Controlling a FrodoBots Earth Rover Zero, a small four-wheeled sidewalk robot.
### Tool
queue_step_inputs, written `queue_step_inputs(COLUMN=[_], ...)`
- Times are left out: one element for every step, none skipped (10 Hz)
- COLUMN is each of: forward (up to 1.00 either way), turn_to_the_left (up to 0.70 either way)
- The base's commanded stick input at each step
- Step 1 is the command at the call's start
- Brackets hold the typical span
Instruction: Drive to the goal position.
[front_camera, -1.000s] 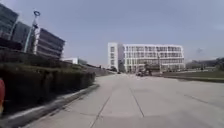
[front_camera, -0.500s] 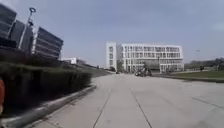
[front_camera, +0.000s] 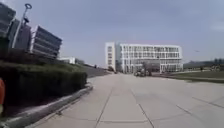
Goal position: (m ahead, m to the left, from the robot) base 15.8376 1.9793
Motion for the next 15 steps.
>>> queue_step_inputs(forward=[0.85, 0.85, 0.85, 0.85, 0.85, 0.85, 0.85, 0.85, 0.85, 0.85, 0.85, 0.85, 0.85, 0.85, 0.85], turn_to_the_left=[0.0, 0.0, 0.0, 0.0, 0.0, 0.0, 0.0, 0.0, 0.0, 0.0, 0.0, 0.0, 0.0, 0.0, 0.0])
